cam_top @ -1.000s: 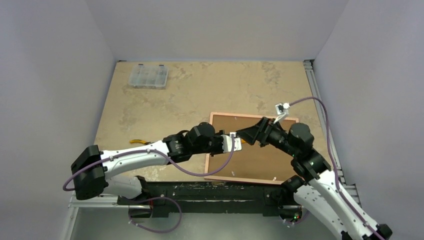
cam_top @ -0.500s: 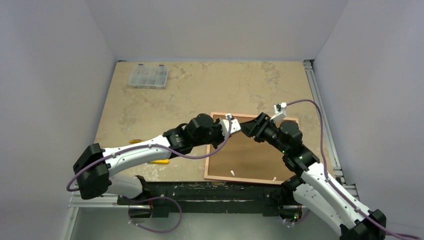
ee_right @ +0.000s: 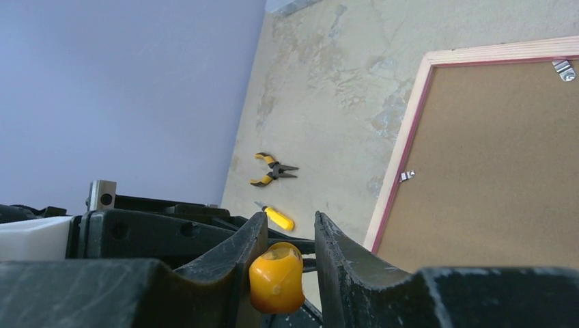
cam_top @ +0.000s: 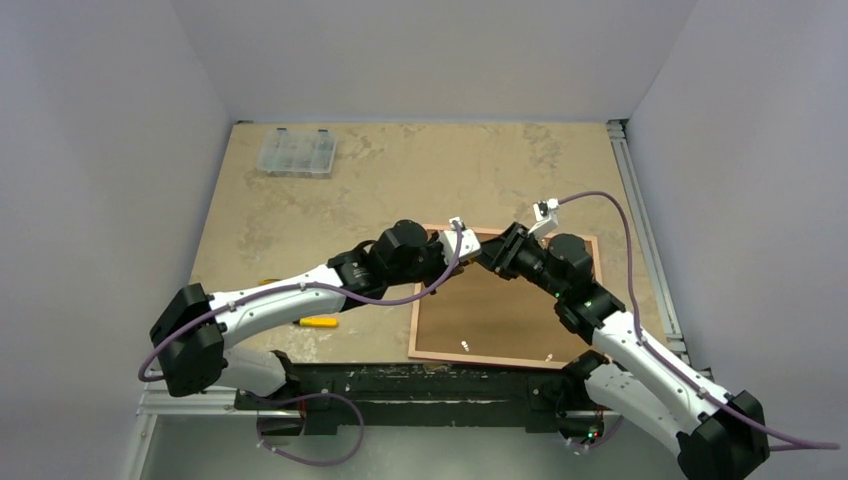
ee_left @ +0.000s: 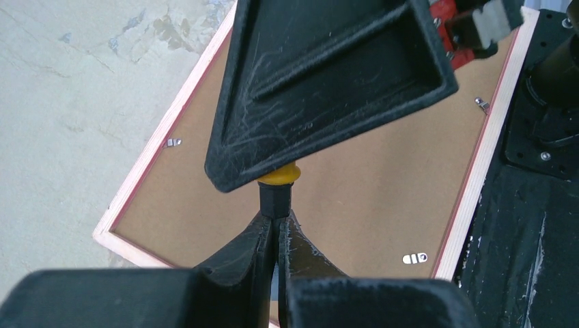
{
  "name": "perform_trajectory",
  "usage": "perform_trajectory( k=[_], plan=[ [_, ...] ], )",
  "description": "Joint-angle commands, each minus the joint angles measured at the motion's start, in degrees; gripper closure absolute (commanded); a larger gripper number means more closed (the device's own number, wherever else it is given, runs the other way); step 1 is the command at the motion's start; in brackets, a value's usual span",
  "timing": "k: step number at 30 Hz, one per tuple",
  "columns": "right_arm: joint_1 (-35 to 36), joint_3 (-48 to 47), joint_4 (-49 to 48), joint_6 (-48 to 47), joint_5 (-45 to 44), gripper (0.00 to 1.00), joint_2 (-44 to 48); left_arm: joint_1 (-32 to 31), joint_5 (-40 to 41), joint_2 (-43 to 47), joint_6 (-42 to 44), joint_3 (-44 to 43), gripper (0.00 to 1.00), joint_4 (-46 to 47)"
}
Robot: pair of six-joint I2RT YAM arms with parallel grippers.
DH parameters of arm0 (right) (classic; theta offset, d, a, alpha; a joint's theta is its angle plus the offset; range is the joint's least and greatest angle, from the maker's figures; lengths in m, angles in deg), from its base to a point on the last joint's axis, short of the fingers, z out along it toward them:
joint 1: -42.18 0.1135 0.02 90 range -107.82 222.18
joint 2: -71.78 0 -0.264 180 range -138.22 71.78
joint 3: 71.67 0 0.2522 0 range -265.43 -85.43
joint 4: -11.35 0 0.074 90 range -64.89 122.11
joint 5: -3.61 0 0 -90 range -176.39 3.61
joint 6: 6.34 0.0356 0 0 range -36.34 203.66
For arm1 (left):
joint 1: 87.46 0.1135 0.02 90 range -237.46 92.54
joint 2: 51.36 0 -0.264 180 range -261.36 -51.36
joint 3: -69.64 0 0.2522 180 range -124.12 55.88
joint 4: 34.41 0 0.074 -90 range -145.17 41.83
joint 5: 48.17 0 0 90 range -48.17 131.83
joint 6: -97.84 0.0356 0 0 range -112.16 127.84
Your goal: Take the photo out of the frame
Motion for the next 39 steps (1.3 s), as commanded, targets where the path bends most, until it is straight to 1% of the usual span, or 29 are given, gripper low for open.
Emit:
perform_trajectory(
  k=[1, 2, 3, 4, 6, 7, 8, 9, 10, 11, 13, 15, 16, 17, 18, 20, 23, 26, 28, 31, 32, 34, 36, 39],
  plan=[
    [0.6, -0.7, -5.2, -0.5, 1.7, 0.71, -1.8, 1.0, -2.8, -0.1, -2.5, -3.4, 1.0, 2.4],
    [0.6, -0.6, -5.7, -0.6, 2.0, 0.72, -2.4, 1.3, -3.1, -0.2, -3.0, -3.5, 1.0, 2.5],
    [0.6, -0.8, -6.0, -1.0, 2.3, 0.82, -3.0, 1.6, -3.4, -0.3, -3.3, -3.5, 1.0, 2.5],
    [0.6, -1.0, -5.8, -1.6, 1.9, 0.98, -3.5, 2.0, -3.5, -0.4, -3.7, -3.6, 1.0, 2.5],
    [0.6, -1.8, -3.9, -2.6, -0.4, 1.0, -4.2, 2.6, -3.2, -0.7, -5.2, -3.9, 1.0, 2.2],
    [0.5, -2.2, -2.8, -3.3, -2.1, 1.0, -4.8, 3.0, -2.7, -0.9, -6.3, -4.1, 0.91, 2.0],
    [0.6, -3.3, -1.6, -4.1, -3.4, 1.0, -5.6, 3.5, -2.3, -0.9, -8.7, -4.0, 0.74, 2.2],
    [0.5, -3.8, -0.8, -4.3, -3.8, 1.0, -6.8, 4.1, -2.1, -0.6, -10.6, -3.6, 0.55, 2.9],
    [0.3, -5.2, 0.3, -4.6, -4.9, 1.0, -8.5, 4.8, -2.0, -0.1, -12.3, -2.6, 0.45, 4.4],
    [0.1, -6.4, 1.7, -5.4, -6.0, 1.0, -9.7, 5.6, -1.7, 0.5, -14.0, -1.8, 0.38, 5.8],
    [0.0, -7.9, 1.7, -6.7, -7.1, 1.0, -12.3, 7.7, -0.2, 1.3, -17.2, -0.9, 0.32, 7.2],
    [0.0, -8.8, 0.1, -7.2, -7.1, 1.0, -15.4, 10.4, 1.9, 1.2, -20.5, -1.1, 0.3, 6.8],
    [0.0, -9.5, -0.6, -7.9, -7.0, 1.0, -17.0, 11.9, 3.4, 0.7, -23.6, -1.6, 0.28, 5.5],
    [0.0, -10.1, -1.1, -8.6, -7.1, 1.0, -18.7, 13.7, 4.8, -0.2, -26.3, -2.6, 0.28, 3.2],
    [0.0, -10.8, -1.6, -9.0, -7.5, 1.0, -20.2, 15.4, 6.1, -1.7, -29.0, -4.3, 0.29, -1.1],
    [0.1, -11.1, -4.6, -9.5, -6.9, 1.0, -23.5, 19.2, 6.9, -5.7, -33.7, -8.1, 0.36, -8.5],
    [0.1, -11.7, -8.9, -9.7, -6.4, 1.0, -28.0, 23.5, 3.9, -10.7, -38.9, -10.5, 0.45, -13.0],
    [0.2, -13.5, -10.0, -10.2, -6.9, 1.0, -32.3, 25.3, -0.2, -15.5, -41.8, -12.9, 0.51, -15.9],
    [0.3, -14.4, -11.8, -10.5, -6.2, 1.0, -35.4, 26.2, -1.6, -18.2, -44.6, -13.7, 0.55, -17.0],
    [0.5, -15.9, -13.6, -11.2, -5.4, 1.0, -39.1, 28.4, -5.5, -22.0, -48.4, -13.1, 0.64, -15.7],
    [0.6, -16.5, -13.9, -11.4, -5.2, 1.0, -40.0, 28.6, -6.8, -22.9, -48.6, -13.2, 0.65, -15.3],
    [0.9, -16.9, -14.6, -11.6, -5.5, 1.0, -41.4, 28.6, -9.1, -24.3, -48.5, -13.2, 0.65, -14.0],
    [1.0, -17.2, -14.8, -11.8, -5.8, 1.0, -42.5, 28.6, -11.0, -25.6, -48.5, -13.2, 0.63, -13.2],
    [1.1, -17.3, -15.4, -11.9, -5.9, 1.0, -43.8, 28.5, -11.2, -27.9, -47.4, -14.8, 0.62, -14.8]
  ],
)
